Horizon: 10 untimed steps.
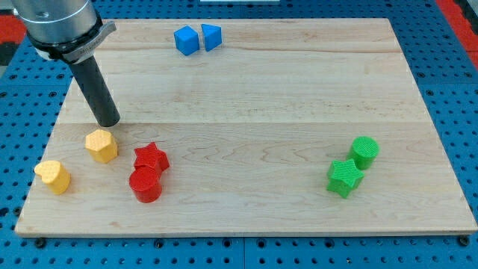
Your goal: Move the red star to the bottom of the triangle
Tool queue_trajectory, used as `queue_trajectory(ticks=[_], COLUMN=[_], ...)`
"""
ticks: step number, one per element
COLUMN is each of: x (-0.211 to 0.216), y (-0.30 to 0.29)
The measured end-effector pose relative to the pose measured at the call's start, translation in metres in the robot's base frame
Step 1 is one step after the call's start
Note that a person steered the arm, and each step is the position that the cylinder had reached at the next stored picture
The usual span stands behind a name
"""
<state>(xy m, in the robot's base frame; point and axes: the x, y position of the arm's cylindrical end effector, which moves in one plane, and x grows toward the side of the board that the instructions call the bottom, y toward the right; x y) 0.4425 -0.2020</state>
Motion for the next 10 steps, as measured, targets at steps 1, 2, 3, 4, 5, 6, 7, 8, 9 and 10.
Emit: queue_trajectory(ticks=[1,2,3,4,5,6,7,8,9,10], x=[0.0,0.038,0.083,0.069,0.08,0.027,-0.001,0.054,0.159,0.176], y=[0.002,0.0,-0.01,0.026,0.065,0.072,0.139,0.229,0.192,0.121])
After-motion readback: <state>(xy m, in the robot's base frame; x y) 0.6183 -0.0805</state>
